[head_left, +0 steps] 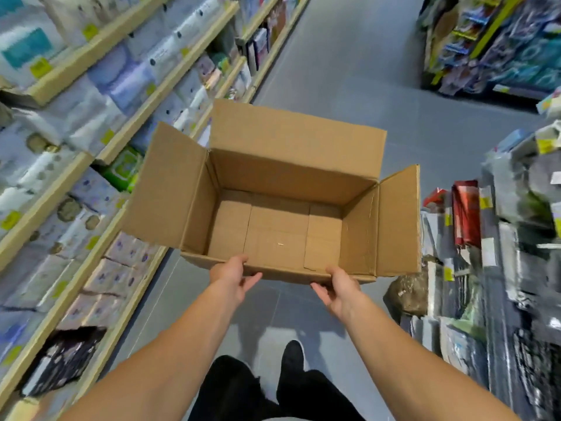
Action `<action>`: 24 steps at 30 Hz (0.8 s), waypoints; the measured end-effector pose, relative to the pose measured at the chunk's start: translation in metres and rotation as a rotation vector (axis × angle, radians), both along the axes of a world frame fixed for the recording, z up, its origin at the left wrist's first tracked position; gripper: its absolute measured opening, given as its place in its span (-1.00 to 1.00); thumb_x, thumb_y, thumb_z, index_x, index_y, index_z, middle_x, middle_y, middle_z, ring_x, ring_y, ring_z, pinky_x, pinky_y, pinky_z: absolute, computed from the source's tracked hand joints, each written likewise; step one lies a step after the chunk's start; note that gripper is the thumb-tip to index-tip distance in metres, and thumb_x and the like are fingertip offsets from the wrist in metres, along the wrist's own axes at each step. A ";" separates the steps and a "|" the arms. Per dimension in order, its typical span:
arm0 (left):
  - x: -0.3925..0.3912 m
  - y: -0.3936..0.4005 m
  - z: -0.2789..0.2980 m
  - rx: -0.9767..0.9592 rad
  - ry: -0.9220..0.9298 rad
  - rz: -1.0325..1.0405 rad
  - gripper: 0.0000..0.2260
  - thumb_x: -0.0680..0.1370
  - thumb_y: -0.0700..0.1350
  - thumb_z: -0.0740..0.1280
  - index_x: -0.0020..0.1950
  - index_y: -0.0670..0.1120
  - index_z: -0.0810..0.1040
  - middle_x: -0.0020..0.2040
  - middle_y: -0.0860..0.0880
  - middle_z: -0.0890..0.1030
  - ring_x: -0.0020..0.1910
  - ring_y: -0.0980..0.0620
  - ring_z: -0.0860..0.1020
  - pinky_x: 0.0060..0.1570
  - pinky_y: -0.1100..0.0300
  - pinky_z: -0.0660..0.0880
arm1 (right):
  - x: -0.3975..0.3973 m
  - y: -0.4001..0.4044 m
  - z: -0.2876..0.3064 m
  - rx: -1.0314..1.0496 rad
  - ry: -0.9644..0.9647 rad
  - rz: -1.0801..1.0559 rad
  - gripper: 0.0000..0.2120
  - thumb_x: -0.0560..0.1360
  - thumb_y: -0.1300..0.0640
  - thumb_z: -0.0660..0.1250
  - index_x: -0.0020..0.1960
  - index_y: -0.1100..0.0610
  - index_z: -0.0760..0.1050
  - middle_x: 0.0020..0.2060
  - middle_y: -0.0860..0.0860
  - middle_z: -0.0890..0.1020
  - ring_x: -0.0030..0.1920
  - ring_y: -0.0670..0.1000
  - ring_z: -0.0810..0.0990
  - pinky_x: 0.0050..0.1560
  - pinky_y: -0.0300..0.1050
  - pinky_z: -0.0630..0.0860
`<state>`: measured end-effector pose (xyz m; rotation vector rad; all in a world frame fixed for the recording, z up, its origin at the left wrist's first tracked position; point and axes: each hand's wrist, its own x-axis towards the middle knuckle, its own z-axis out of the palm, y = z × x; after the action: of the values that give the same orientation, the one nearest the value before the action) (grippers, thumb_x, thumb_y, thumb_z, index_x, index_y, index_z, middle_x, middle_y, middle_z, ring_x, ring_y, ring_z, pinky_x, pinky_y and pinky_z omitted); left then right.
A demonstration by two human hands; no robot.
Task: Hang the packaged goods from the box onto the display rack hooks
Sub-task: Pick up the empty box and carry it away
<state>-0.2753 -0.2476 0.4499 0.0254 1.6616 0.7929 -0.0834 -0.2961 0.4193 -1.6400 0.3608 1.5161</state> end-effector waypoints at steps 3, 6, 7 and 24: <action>0.015 0.049 -0.006 -0.023 0.006 -0.093 -0.75 0.55 -0.27 0.36 0.21 -0.25 0.44 0.28 -0.24 0.44 -0.03 -0.19 0.50 -0.08 0.04 0.60 | 0.011 0.033 -0.006 -0.007 -0.009 -0.100 -0.81 0.60 0.20 0.29 0.18 0.23 0.41 0.02 0.17 0.56 -0.07 0.10 0.57 0.03 -0.05 0.59; 0.030 0.106 -0.015 -0.036 -0.001 -0.207 -0.74 0.56 -0.27 0.36 0.22 -0.25 0.45 0.24 -0.21 0.44 0.00 -0.20 0.50 -0.06 0.03 0.61 | 0.018 0.067 -0.016 -0.022 -0.008 -0.220 -0.79 0.60 0.21 0.30 0.19 0.25 0.39 0.04 0.20 0.54 0.00 0.12 0.56 0.07 -0.02 0.59; 0.034 0.128 -0.017 -0.041 -0.004 -0.262 -0.76 0.56 -0.27 0.35 0.21 -0.25 0.46 0.23 -0.21 0.44 0.03 -0.21 0.50 -0.06 0.02 0.62 | 0.019 0.080 -0.021 -0.029 0.005 -0.276 -0.79 0.60 0.21 0.30 0.19 0.25 0.38 0.02 0.20 0.52 0.02 0.13 0.54 0.10 -0.01 0.59; 0.161 0.328 -0.100 -0.159 0.073 -1.085 -0.78 0.57 -0.27 0.29 0.20 -0.27 0.41 -0.05 -0.21 0.54 -0.19 -0.16 0.55 -0.56 0.19 0.53 | 0.014 0.177 -0.068 -0.096 0.092 -1.127 -0.76 0.57 0.24 0.30 0.22 0.23 0.39 0.04 0.17 0.54 0.02 0.11 0.58 0.20 0.05 0.57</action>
<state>-0.1139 0.0799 0.3499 0.7802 1.4741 -0.1681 -0.0690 -0.1190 0.3509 -1.0676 1.1782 0.6965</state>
